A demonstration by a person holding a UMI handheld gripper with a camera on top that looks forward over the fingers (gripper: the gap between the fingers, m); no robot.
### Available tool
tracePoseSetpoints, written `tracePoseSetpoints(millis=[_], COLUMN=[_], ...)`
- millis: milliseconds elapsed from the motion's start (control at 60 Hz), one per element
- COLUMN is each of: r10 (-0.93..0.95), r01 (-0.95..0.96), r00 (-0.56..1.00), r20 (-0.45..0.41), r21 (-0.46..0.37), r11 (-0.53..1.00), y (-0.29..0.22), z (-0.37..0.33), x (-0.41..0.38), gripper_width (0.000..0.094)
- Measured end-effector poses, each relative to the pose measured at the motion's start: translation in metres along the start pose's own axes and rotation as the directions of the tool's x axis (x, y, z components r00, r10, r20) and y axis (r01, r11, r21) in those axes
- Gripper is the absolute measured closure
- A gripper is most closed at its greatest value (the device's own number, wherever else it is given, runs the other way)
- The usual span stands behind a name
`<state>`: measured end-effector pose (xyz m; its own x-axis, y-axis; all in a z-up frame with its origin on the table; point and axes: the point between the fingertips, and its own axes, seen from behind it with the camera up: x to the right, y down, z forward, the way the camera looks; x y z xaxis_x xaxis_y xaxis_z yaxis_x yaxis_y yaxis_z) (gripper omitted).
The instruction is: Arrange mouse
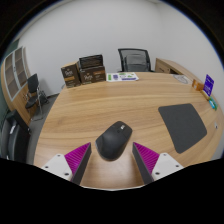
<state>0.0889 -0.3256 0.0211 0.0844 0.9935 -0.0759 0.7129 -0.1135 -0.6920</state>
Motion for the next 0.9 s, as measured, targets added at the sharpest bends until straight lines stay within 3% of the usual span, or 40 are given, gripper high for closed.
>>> tracePoseSetpoints(millis=[683, 817, 900], r10=[-0.042, -0.018, -0.004], r01=[0.043, 0.019, 0.004], r00=[0.999, 0.999, 1.000], r20=[0.025, 0.034, 0.026], r21=[-0.031, -0.017, -0.006], r11=[0.999, 1.000, 1.000], y=[-0.033, -0.034, -0.035], z=[0.078, 0.077, 0.078], x=[-0.006, -0.005, 0.000], gripper_width=[0.0088, 0.0163, 0.0323])
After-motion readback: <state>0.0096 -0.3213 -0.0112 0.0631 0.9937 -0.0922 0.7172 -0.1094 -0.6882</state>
